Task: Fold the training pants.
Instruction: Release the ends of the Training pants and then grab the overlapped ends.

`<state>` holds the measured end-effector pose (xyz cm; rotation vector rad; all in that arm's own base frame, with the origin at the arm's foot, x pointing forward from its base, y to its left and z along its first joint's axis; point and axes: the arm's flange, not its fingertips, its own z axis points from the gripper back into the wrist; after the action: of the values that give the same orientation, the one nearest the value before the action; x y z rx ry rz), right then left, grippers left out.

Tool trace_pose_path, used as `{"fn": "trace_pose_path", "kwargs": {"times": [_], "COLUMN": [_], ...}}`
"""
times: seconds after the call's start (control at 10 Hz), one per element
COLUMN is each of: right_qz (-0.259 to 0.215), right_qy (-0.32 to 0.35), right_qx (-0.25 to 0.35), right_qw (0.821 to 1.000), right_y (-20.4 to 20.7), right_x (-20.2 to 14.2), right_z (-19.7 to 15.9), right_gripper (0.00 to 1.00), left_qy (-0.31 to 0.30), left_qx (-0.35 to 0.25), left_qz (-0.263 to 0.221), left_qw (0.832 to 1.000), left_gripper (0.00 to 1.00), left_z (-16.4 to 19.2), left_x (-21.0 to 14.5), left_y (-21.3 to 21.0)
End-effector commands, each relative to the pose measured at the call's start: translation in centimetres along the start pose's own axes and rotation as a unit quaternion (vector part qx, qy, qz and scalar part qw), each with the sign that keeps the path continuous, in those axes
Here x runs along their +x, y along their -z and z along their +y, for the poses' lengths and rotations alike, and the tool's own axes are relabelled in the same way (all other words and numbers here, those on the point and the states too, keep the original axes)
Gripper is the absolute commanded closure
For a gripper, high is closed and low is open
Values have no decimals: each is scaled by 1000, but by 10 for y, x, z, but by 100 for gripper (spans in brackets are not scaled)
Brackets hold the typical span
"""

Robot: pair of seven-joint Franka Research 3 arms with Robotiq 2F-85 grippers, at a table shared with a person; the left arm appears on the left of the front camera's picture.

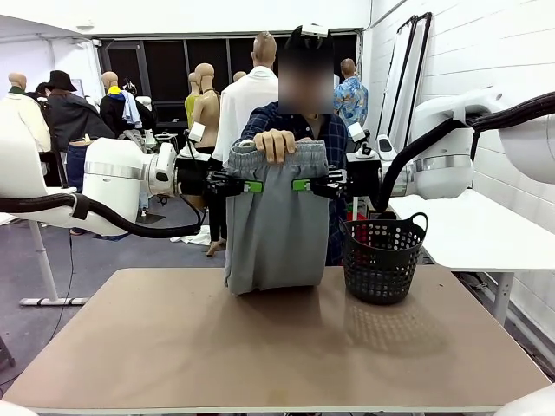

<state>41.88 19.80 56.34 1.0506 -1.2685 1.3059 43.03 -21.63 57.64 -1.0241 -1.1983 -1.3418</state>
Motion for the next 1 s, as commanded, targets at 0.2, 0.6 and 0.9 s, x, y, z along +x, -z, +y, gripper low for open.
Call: {"fn": "trace_pose_path", "kwargs": {"times": [0.2, 0.6, 0.9], "right_qz": [-6, -6, -6], "right_qy": [0, 0, 0], "right_qx": [0, 0, 0], "right_qw": [1000, 1000, 1000], "right_y": [1, 1, 1], "right_x": [2, 2, 2], "right_z": [1, 1, 1], "right_gripper": [100, 100, 100], "left_qy": [10, 10, 10], "left_qx": [8, 8, 8], "left_qz": [-11, -11, -11], "left_qw": [1000, 1000, 1000], "left_gripper": [100, 100, 100], "left_z": [-4, -4, -4], "left_x": [1, 1, 1], "left_y": [-1, -1, -1]}}
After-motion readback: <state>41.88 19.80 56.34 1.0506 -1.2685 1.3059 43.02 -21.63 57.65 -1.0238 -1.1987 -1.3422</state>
